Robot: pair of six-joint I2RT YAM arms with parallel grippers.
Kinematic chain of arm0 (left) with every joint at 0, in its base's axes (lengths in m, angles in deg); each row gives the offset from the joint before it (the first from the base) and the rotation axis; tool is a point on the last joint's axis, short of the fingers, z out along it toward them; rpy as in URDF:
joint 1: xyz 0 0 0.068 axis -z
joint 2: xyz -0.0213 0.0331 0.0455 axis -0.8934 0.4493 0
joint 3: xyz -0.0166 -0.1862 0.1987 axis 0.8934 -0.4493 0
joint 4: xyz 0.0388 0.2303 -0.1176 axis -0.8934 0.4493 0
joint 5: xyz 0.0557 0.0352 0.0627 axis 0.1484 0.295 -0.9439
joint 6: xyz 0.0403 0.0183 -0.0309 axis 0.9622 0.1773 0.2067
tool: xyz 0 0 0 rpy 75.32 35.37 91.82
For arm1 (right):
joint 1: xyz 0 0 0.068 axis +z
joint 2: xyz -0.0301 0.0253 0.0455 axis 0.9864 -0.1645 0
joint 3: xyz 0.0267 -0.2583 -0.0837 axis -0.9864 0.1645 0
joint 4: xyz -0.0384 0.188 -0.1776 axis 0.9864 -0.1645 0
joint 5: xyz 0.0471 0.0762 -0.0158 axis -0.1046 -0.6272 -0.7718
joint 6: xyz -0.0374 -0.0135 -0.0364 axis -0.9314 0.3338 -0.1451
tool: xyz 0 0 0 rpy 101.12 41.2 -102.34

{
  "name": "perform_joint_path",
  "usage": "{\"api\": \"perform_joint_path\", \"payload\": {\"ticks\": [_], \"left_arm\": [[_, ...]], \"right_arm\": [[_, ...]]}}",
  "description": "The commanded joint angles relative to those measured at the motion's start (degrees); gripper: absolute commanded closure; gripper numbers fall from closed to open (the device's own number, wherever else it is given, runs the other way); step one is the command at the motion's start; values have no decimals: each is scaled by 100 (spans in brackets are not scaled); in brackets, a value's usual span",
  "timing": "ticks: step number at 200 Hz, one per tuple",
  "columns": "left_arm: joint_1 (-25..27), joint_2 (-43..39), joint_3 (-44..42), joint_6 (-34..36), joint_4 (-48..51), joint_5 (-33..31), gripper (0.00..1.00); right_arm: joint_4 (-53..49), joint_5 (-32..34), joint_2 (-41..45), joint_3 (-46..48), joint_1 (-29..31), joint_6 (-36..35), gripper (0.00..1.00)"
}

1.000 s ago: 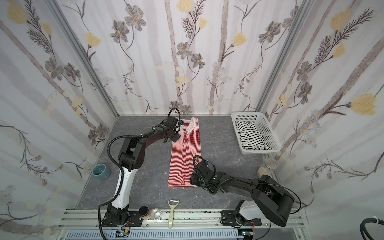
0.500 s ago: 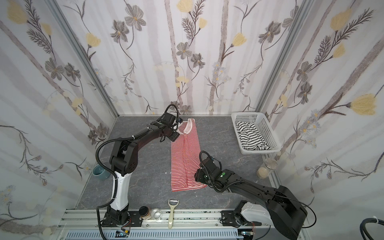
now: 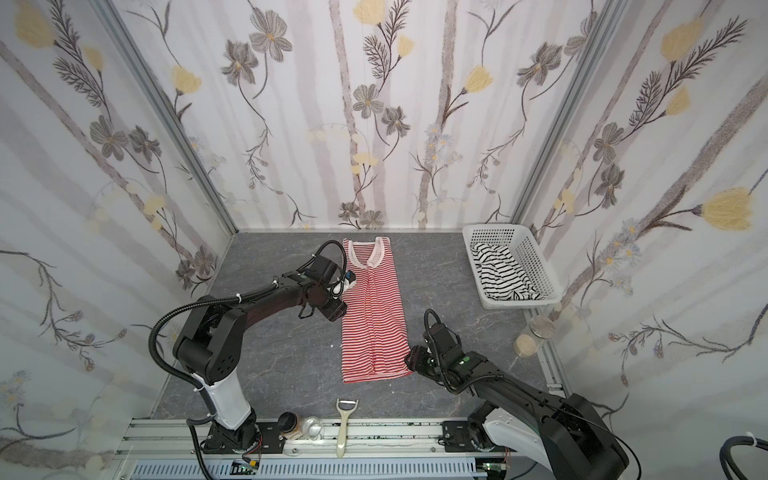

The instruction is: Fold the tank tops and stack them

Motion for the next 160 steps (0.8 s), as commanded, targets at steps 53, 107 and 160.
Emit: {"api": "perform_joint_path", "payload": {"ticks": [53, 107, 160], "left_arm": [[507, -1004, -1110, 324, -339, 58, 32], [715, -1071, -1204, 401, -334, 150, 32], [928, -1038, -1277, 394, -334, 256, 32]], "right_arm": [[837, -761, 4, 470, 0, 303, 49], [1334, -940, 180, 828, -32, 631, 56], [1737, -1028, -75, 896, -139, 691, 65]]}}
